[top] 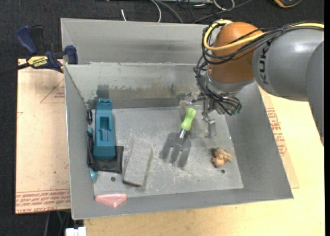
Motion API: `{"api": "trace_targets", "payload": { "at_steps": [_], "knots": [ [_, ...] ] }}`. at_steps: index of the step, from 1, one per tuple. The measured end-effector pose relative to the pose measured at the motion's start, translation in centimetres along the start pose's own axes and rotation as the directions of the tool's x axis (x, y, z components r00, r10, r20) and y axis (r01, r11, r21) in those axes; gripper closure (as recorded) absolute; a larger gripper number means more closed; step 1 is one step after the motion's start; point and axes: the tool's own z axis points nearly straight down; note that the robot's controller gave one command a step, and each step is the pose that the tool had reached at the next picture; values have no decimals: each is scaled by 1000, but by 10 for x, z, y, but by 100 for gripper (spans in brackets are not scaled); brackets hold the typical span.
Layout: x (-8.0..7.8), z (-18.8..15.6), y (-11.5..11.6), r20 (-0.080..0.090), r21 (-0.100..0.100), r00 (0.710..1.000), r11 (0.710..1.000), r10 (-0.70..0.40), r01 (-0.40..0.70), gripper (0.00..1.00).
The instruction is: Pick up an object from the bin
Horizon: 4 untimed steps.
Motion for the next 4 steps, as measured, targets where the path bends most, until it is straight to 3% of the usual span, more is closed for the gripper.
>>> {"api": "trace_targets", "payload": {
  "at_steps": [1,2,4],
  "knots": [
    [-2,26,0,17,14,963,963,-271,270,0],
    [-17,27,18,10,3,982,982,-191,191,100],
    [-17,14,19,11,2,982,982,-189,189,100]
  ]
}}
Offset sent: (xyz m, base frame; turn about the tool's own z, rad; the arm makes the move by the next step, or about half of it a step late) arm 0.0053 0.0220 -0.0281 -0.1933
